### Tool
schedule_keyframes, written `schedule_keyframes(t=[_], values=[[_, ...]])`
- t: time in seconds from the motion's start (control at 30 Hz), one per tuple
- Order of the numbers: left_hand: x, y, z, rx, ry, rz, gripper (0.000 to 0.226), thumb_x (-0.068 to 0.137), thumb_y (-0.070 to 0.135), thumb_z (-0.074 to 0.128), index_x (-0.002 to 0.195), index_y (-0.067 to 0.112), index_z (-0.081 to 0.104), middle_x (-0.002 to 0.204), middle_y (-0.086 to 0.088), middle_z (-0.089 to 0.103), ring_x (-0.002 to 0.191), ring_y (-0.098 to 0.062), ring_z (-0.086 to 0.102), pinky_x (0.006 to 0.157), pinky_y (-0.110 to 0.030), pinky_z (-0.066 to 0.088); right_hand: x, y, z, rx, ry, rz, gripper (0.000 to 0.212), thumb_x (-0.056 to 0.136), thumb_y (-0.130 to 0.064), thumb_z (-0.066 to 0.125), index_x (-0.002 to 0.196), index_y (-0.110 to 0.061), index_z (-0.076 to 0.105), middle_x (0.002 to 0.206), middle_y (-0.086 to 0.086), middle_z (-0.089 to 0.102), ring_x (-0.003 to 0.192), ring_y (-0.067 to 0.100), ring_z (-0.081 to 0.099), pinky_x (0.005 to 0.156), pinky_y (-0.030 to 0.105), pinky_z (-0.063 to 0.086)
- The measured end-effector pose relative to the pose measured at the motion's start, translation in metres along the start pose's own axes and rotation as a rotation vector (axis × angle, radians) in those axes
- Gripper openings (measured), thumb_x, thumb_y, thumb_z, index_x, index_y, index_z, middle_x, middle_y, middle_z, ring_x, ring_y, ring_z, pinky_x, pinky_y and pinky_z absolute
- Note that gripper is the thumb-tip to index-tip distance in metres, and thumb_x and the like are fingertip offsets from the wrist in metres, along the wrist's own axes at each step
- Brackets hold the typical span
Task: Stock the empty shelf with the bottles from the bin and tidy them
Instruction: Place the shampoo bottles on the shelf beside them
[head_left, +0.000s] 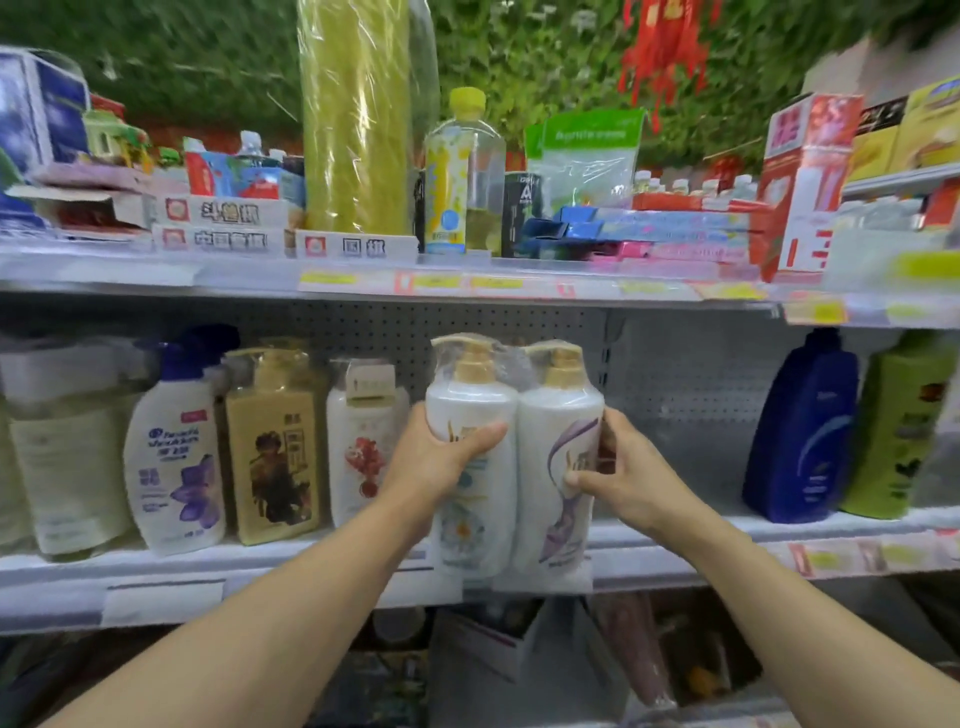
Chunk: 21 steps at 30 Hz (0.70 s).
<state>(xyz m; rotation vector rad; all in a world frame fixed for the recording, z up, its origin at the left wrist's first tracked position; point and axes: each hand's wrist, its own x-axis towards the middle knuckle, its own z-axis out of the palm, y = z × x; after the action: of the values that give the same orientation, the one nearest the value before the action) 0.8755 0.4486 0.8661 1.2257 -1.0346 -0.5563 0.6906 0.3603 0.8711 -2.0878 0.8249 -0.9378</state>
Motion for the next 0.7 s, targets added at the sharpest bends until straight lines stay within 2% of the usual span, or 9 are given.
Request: schedule_keyframes(t=[0.07, 0.17, 0.23, 0.33, 0.43, 0.5, 0.63, 0.7], values=[[0.012, 0.000, 0.005, 0.021, -0.001, -0.040, 0.069, 0.057, 0.049, 0.083, 0.116, 0.022, 0.059, 0.104, -0.001, 0.071, 0.098, -0.021, 0.068, 0.083, -0.045, 0.057, 0.016, 0.006, -0.003, 0.006, 0.006, 0.003, 0.056, 0.081, -0.005, 0.071, 0.126, -0.025, 0.043, 0.114, -0.006, 0.058, 0.107, 0.012, 0.056, 0.089, 0.026, 0.046], [0.029, -0.003, 0.012, 0.058, 0.066, -0.103, 0.040, 0.070, 0.035, 0.080, 0.101, 0.012, 0.068, 0.094, -0.005, 0.073, 0.087, -0.019, 0.069, 0.067, -0.026, 0.057, 0.036, 0.019, -0.005, 0.012, -0.002, 0.010, 0.043, 0.080, -0.005, 0.071, 0.110, -0.025, 0.047, 0.106, -0.005, 0.061, 0.103, 0.015, 0.059, 0.090, 0.031, 0.049], [0.035, -0.004, 0.015, 0.065, 0.114, -0.142, 0.030, 0.074, 0.031, 0.079, 0.093, 0.010, 0.069, 0.089, -0.005, 0.073, 0.082, -0.018, 0.069, 0.058, -0.021, 0.053, 0.045, 0.025, -0.003, -0.001, -0.007, 0.037, 0.040, 0.080, -0.007, 0.072, 0.109, -0.020, 0.047, 0.104, -0.004, 0.061, 0.100, 0.014, 0.060, 0.086, 0.030, 0.049], [0.042, -0.012, 0.017, 0.037, 0.171, -0.185, 0.035, 0.072, 0.034, 0.079, 0.093, 0.008, 0.068, 0.089, -0.007, 0.072, 0.083, -0.021, 0.068, 0.062, -0.026, 0.052, 0.058, 0.033, 0.001, -0.018, 0.004, 0.063, 0.040, 0.080, -0.010, 0.073, 0.110, -0.011, 0.046, 0.100, -0.001, 0.061, 0.093, 0.013, 0.060, 0.074, 0.025, 0.049], [0.046, -0.015, 0.015, 0.004, 0.206, -0.205, 0.037, 0.073, 0.033, 0.079, 0.095, 0.006, 0.069, 0.090, -0.009, 0.072, 0.084, -0.023, 0.069, 0.064, -0.028, 0.055, 0.066, 0.035, 0.005, -0.020, 0.004, 0.047, 0.038, 0.081, -0.010, 0.072, 0.107, -0.010, 0.045, 0.095, -0.002, 0.059, 0.085, 0.010, 0.058, 0.064, 0.020, 0.045], [0.047, -0.016, 0.015, -0.001, 0.201, -0.217, 0.029, 0.075, 0.031, 0.078, 0.091, 0.008, 0.069, 0.087, -0.006, 0.072, 0.081, -0.019, 0.068, 0.061, -0.024, 0.053, 0.070, 0.037, 0.006, -0.035, -0.002, 0.033, 0.038, 0.081, -0.010, 0.072, 0.107, -0.012, 0.045, 0.096, -0.001, 0.059, 0.086, 0.012, 0.058, 0.065, 0.021, 0.044], [0.049, -0.016, 0.014, -0.010, 0.171, -0.239, 0.020, 0.077, 0.028, 0.076, 0.084, 0.011, 0.069, 0.083, -0.003, 0.072, 0.075, -0.013, 0.067, 0.056, -0.019, 0.048, 0.069, 0.041, 0.009, -0.056, -0.026, 0.022, 0.048, 0.081, -0.013, 0.072, 0.119, -0.018, 0.043, 0.109, -0.002, 0.061, 0.099, 0.015, 0.060, 0.083, 0.030, 0.051], [0.052, -0.017, 0.014, -0.017, 0.185, -0.248, 0.019, 0.076, 0.026, 0.077, 0.086, 0.011, 0.069, 0.083, -0.003, 0.072, 0.075, -0.013, 0.067, 0.060, -0.020, 0.049, 0.064, 0.042, 0.009, -0.057, -0.078, 0.040, 0.057, 0.078, -0.012, 0.075, 0.121, -0.023, 0.038, 0.103, -0.008, 0.061, 0.094, 0.009, 0.061, 0.077, 0.024, 0.051]])
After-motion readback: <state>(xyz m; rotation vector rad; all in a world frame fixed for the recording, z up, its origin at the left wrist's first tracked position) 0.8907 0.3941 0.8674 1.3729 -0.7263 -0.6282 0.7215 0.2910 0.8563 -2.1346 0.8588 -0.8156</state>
